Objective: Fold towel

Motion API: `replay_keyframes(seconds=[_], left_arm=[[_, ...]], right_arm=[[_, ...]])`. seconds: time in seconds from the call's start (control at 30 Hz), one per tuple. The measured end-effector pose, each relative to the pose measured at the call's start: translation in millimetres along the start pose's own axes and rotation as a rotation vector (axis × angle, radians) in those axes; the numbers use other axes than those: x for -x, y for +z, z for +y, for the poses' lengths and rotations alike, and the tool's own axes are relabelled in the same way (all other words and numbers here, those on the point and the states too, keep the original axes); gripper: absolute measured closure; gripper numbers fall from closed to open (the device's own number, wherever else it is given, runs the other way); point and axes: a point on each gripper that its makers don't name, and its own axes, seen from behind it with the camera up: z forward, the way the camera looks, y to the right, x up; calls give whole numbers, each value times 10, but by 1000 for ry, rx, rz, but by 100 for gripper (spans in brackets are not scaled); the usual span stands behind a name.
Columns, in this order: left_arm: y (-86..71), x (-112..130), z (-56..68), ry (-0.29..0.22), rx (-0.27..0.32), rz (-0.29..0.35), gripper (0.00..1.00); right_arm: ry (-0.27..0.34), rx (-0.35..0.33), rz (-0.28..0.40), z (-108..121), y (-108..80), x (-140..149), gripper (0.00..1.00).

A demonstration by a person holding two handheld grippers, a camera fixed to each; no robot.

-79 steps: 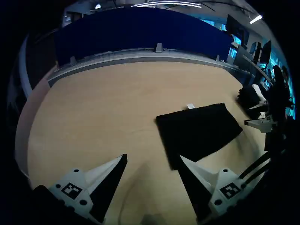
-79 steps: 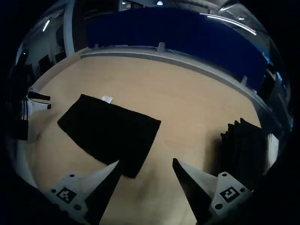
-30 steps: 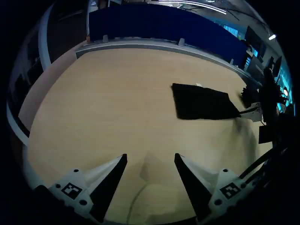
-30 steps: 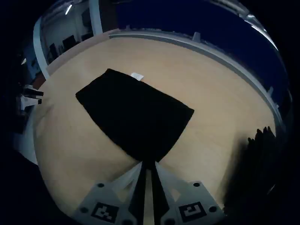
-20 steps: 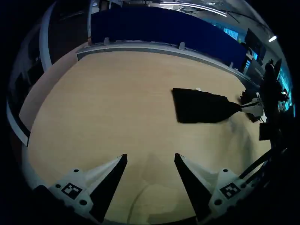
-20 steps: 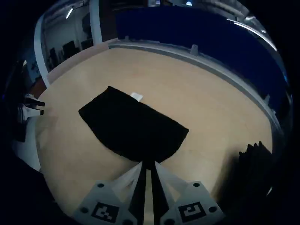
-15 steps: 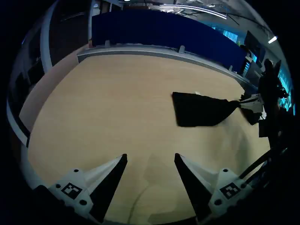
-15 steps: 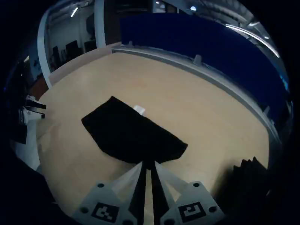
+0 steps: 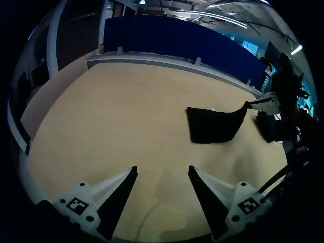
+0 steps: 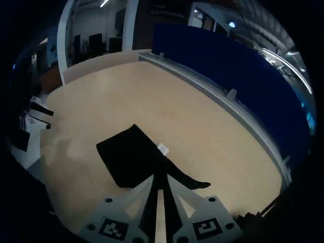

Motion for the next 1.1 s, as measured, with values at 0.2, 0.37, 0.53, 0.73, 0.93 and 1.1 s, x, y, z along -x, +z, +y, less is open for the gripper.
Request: replay_keyframes(seconds=[0.2, 0.37, 0.53, 0.73, 0.93, 1.1], left_arm=[[-50, -36, -1, -22, 8, 17, 7], [-104, -74, 3, -39, 13, 41, 6], [-135, -55, -55, -56, -4, 50, 6], [-172, 6, -119, -79, -17, 50, 6], [-180, 44, -153, -91, -23, 47, 6], [-169, 50, -152, -95, -21, 45, 7]], right_arm=[[-67, -42, 8, -219, 182, -294, 92], [-143, -101, -1, -558, 442, -449, 92], [-199, -166, -20, -993, 811, -464, 92], [-199, -230, -78, -1406, 1262, -186, 92], [-150, -249, -97, -1498, 1382, -65, 92], [-137, -253, -89, -1465, 1328, -82, 87]])
